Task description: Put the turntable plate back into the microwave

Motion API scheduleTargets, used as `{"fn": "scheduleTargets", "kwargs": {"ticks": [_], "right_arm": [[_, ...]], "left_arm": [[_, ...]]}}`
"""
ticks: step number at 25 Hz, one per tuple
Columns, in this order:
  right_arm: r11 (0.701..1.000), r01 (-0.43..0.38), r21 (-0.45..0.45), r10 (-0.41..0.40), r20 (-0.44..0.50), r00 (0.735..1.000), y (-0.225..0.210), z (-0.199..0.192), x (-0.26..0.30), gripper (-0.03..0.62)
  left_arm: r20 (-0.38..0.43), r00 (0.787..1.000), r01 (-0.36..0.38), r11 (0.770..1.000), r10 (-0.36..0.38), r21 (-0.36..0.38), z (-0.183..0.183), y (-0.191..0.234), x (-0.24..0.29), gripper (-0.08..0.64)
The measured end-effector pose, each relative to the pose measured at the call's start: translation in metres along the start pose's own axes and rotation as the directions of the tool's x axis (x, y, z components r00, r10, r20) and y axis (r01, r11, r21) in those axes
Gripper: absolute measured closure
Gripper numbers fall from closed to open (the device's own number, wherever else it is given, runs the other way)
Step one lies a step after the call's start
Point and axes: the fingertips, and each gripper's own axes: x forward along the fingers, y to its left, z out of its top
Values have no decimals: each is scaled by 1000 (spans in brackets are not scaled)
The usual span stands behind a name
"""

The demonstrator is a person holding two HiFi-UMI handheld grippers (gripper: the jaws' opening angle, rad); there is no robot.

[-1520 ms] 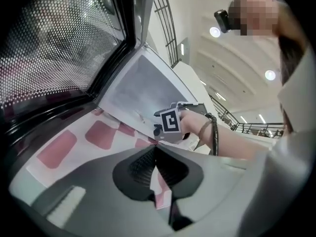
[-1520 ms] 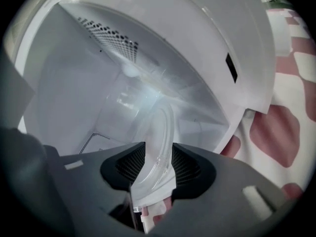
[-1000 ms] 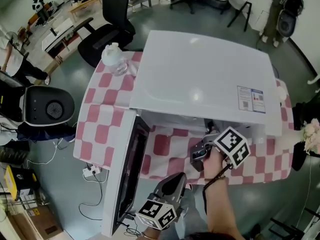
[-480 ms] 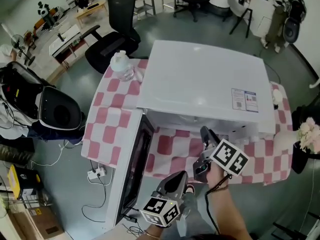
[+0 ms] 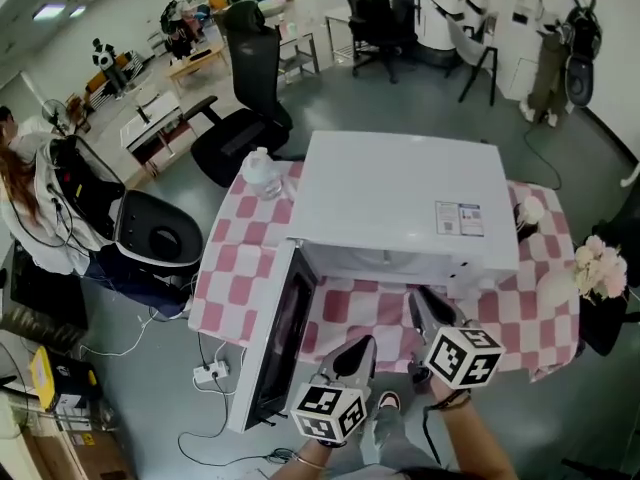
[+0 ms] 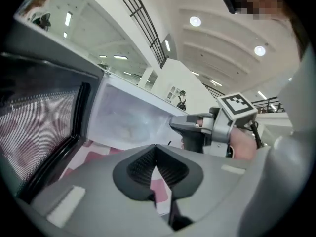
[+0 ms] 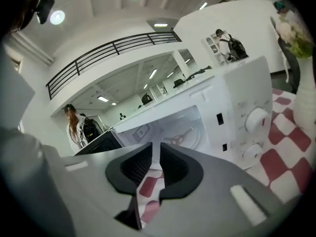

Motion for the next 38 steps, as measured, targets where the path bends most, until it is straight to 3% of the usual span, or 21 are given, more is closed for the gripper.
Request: {"fn": "scheduleTargets", "kwargs": {"ticks": [7, 17, 38], "right_arm": [[997, 53, -62, -47, 88, 995, -2, 31, -43, 581], [977, 123, -176, -82, 226, 971, 10, 69, -95, 583], [967, 147, -210, -100, 221, 970, 22, 63, -100, 583]], "left_arm": [[73, 997, -34, 994, 26, 101, 55, -15, -3, 560], [193, 980, -81, 978, 43, 193, 115, -24, -8, 560], [194, 978, -105, 981, 73, 162, 118, -12, -12, 560]]}}
